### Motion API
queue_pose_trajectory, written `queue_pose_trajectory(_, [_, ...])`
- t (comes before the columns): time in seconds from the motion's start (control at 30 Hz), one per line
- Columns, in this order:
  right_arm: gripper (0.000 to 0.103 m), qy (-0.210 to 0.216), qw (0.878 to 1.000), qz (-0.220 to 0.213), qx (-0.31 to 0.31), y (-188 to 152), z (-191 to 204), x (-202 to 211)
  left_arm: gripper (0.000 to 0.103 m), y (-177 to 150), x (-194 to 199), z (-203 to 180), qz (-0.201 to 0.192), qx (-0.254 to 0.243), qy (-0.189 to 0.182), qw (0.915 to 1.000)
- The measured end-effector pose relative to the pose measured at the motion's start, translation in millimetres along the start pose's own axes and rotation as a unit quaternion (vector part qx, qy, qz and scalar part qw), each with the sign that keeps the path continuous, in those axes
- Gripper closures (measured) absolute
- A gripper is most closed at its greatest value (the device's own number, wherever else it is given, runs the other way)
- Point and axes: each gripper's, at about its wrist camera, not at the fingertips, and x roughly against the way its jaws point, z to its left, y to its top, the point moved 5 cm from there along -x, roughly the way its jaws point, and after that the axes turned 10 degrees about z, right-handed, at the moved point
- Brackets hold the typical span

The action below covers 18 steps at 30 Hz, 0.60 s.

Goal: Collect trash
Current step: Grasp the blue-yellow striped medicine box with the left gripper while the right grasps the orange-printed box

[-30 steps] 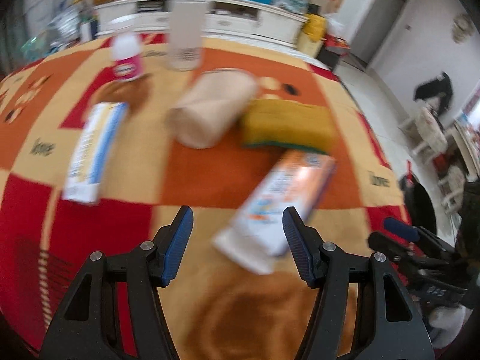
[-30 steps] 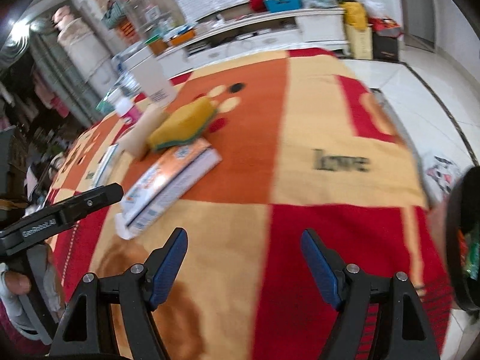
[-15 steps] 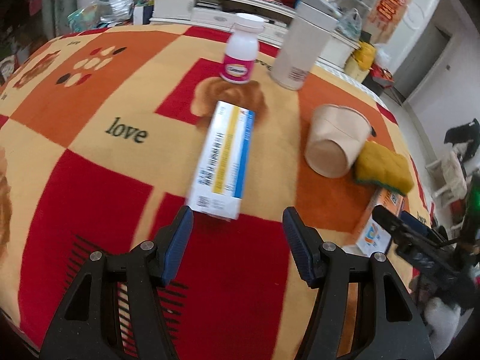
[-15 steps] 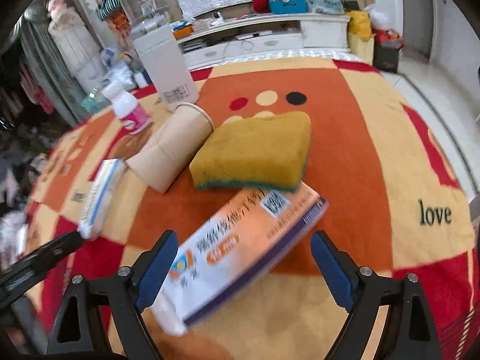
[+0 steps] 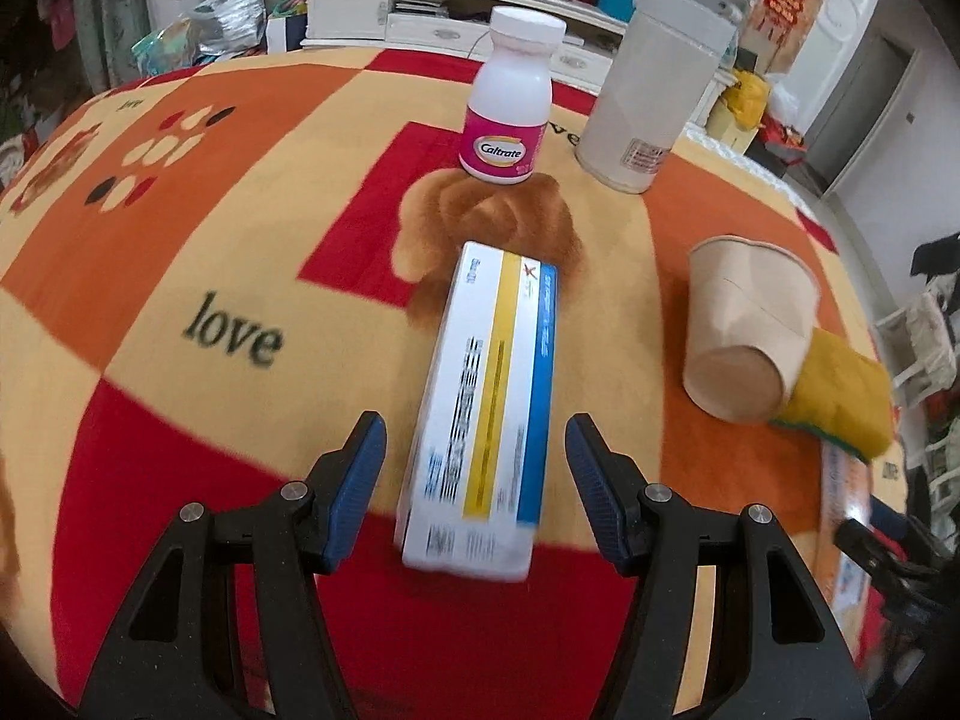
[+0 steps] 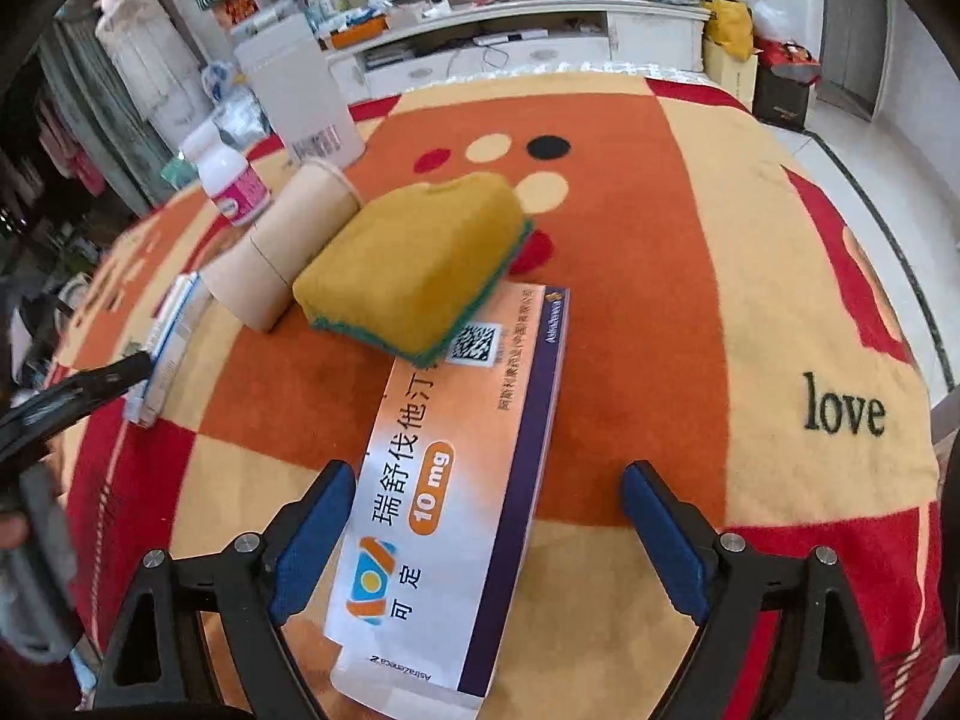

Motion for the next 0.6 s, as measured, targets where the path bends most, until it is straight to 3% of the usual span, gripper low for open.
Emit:
queue_pose_trajectory(0.23, [0.014,-0.008,0.999,-0.029,0.012,-0.4,5.0,-2.7,0.043,15.1,-17.3,-4.6,0.004,-0.009,0.012,0.9999])
queue_pose_trajectory(0.27, [0.014,-0.005,0.999,-0.033,0.014,-1.8,4.8,-2.1,0.046,12.4,-15.4,-5.0,0.004,-0.009,0.004,0.9999])
queue_pose_trajectory(0.3, [0.016,-0.004,0.999,-0.034,0.017,-1.2,3.8,-2.0,0.06,9.7,-13.5,-5.7,0.003,-0.01,-0.004,0.9999])
queue_pose_trajectory(0.33, [0.019,-0.004,0.999,-0.035,0.021,-2.2,3.1,-0.6,0.06,6.0,-11.6,-6.5,0.007,-0.013,-0.008,0.9999])
queue_pose_trajectory(0.4, [0.045,0.006,0.999,-0.041,0.025,-3.5,1.3,4.8,0.06,-2.9,-7.1,-10.2,0.011,-0.019,-0.02,0.9995])
queue_pose_trajectory(0.6, [0.046,0.0,0.998,-0.041,0.056,-23.7,-3.0,21.0,0.061,-50.5,17.6,-36.6,0.022,-0.045,-0.069,0.9964])
